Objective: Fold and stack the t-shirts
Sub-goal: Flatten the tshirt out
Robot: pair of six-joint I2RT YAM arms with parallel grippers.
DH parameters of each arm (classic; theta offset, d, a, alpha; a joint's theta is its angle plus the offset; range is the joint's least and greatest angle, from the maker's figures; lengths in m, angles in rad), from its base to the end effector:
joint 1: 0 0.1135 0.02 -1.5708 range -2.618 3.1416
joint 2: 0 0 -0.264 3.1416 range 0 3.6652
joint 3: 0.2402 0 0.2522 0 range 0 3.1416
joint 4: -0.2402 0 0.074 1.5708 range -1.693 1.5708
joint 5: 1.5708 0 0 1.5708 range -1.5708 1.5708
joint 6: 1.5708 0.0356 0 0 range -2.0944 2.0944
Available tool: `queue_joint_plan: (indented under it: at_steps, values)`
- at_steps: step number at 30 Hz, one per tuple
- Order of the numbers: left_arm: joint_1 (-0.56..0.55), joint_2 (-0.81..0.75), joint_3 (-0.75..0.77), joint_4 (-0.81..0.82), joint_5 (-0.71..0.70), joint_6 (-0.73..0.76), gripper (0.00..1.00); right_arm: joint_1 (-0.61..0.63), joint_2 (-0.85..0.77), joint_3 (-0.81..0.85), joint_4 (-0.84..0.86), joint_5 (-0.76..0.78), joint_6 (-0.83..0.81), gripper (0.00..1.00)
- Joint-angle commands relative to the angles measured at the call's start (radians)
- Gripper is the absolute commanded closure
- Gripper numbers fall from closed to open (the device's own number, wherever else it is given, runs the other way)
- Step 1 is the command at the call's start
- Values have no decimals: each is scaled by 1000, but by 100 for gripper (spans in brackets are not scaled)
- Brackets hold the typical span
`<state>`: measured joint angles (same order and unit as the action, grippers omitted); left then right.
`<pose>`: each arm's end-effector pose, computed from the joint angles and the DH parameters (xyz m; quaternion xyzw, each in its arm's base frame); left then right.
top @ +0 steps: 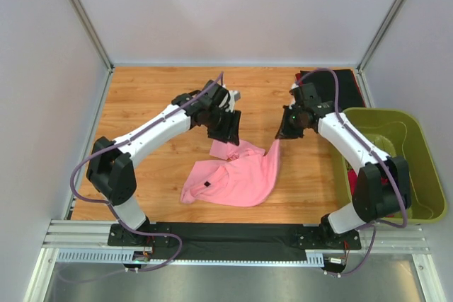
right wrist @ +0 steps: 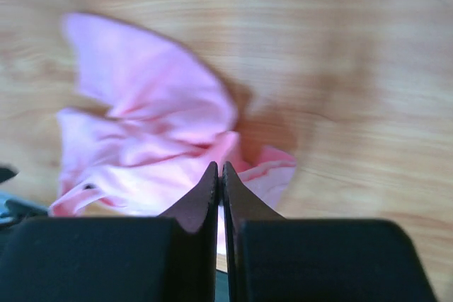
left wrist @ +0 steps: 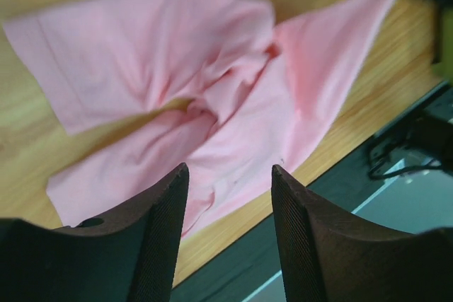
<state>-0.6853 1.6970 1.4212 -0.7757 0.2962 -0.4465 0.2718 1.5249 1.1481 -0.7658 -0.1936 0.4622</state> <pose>0.2713 -0.2352 0.2726 0.1515 0.9446 -0.2565 0.1379 0.2900 0.0879 0.2438 0.0720 0.9701 0.1640 0.1635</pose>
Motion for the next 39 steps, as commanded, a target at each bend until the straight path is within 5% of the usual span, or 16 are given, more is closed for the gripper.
queue_joint_plan:
  at_steps: [1, 5, 9, 15, 21, 24, 25, 28, 33, 39]
  values:
    - [27, -30, 136, -22, -28, 34, 42, 90, -46, 85, 68, -93, -33, 100]
    - [59, 21, 82, -51, 18, 38, 42, 130, -6, 235, -48, -31, -34, 100]
    - [59, -57, -156, 112, 112, -1, 42, 130, -17, 280, -116, 39, -65, 100]
    - [53, -80, -293, 268, 195, 11, 42, 129, -95, 210, -139, 59, -50, 100]
    - [49, 6, -277, 340, 256, 15, 41, 129, -160, 139, -122, 60, -40, 100]
    - [37, 38, -252, 314, 281, 19, 53, 129, -172, 142, -132, 68, -43, 100]
    - [32, 30, -236, 284, 252, 23, 71, 129, -177, 147, -135, 80, -49, 100]
    - [17, -58, -160, 115, 91, 6, 98, 124, -174, 206, -194, 184, -50, 100]
    - [15, -229, 28, -129, -54, -156, 100, -15, -178, 389, -368, 306, 26, 100]
    - [-20, -364, 145, -267, 0, -282, 100, -114, -210, 606, -418, 370, -11, 100]
